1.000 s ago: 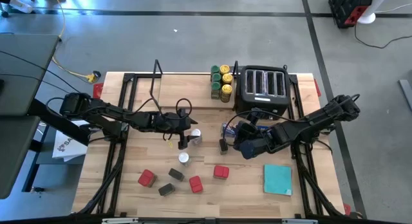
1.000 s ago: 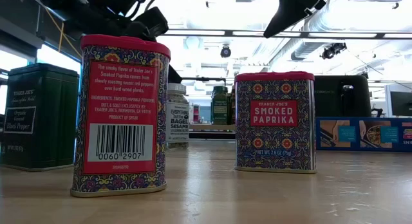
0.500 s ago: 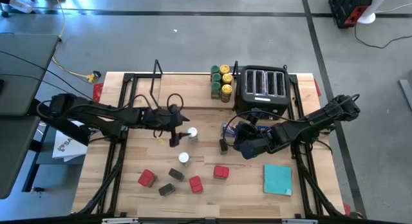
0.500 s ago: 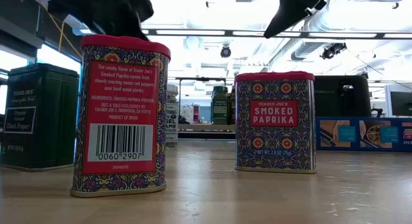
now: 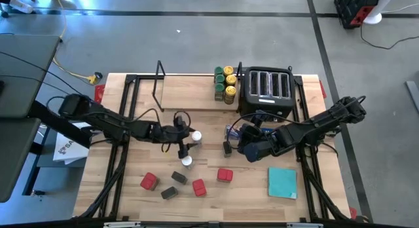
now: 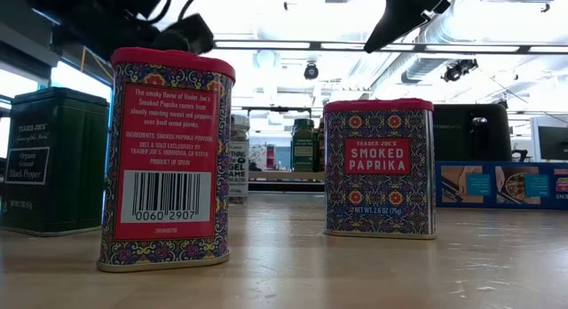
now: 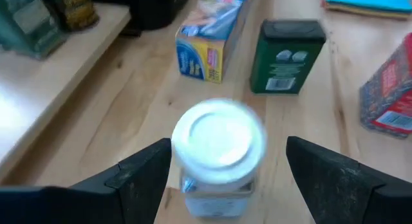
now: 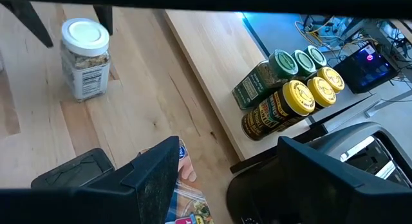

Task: Shelf spices
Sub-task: Put the top white seasoning bottle on the shelf

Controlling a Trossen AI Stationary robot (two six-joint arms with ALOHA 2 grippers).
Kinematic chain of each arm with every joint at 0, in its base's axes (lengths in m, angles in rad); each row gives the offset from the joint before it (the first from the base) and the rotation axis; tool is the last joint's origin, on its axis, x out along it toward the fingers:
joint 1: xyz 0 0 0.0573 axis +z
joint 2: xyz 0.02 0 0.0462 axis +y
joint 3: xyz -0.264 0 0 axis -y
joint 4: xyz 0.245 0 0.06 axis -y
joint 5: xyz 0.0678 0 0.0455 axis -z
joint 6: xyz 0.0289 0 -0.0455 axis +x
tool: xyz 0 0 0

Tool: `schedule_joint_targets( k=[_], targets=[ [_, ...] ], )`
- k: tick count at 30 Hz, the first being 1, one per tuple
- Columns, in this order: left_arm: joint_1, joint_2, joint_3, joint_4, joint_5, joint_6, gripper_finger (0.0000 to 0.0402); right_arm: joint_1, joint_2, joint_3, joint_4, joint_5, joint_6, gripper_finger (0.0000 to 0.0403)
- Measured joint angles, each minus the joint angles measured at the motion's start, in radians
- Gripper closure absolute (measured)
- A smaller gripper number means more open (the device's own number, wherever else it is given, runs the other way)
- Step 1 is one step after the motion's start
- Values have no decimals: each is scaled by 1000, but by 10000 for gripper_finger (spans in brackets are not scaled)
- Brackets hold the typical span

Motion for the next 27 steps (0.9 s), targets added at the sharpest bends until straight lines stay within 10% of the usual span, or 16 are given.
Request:
schedule_joint_targets(
  k=[27],
  targets=[
    [-4, 102, 0, 221, -12, -54, 150, 2, 0, -4, 7, 0, -1, 146]
  ],
)
